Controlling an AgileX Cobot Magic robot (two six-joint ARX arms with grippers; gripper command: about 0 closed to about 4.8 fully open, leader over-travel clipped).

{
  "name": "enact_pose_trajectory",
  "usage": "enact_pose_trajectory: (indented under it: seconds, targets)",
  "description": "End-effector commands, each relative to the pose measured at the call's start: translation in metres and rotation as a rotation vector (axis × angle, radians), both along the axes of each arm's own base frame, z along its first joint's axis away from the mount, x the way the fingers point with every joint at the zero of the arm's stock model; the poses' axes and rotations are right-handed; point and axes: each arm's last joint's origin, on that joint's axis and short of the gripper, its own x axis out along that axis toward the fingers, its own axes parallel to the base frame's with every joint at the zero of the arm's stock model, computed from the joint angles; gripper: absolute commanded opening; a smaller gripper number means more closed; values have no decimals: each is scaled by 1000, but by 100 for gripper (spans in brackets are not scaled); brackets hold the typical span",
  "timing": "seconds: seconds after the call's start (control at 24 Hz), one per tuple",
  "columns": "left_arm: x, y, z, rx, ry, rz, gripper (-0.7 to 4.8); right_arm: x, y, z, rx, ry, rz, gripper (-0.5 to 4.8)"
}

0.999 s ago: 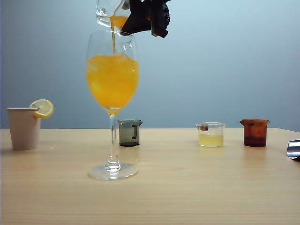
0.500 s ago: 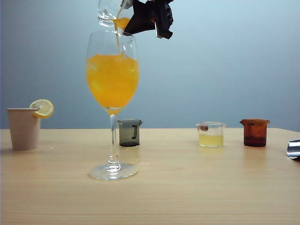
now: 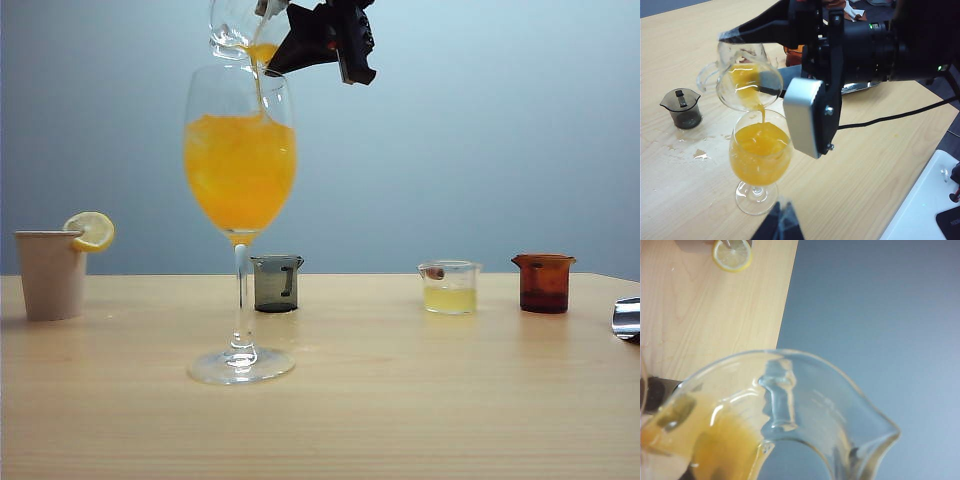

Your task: Pick up the second measuring cup from the left, pour the orange juice inside into the goblet, and finally put the measuring cup back in its original place.

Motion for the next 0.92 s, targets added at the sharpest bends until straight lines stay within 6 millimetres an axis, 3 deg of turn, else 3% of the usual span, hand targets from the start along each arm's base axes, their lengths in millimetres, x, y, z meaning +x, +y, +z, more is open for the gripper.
enact_pose_trajectory:
  seconds: [0.04, 0.92]
  targets:
    - [-1, 0, 2, -6, -11, -8, -6, -1, 0, 6, -9, -54, 10, 84]
    - [-1, 0, 1, -2, 1, -7, -6, -3, 2, 6, -104, -140, 47, 84]
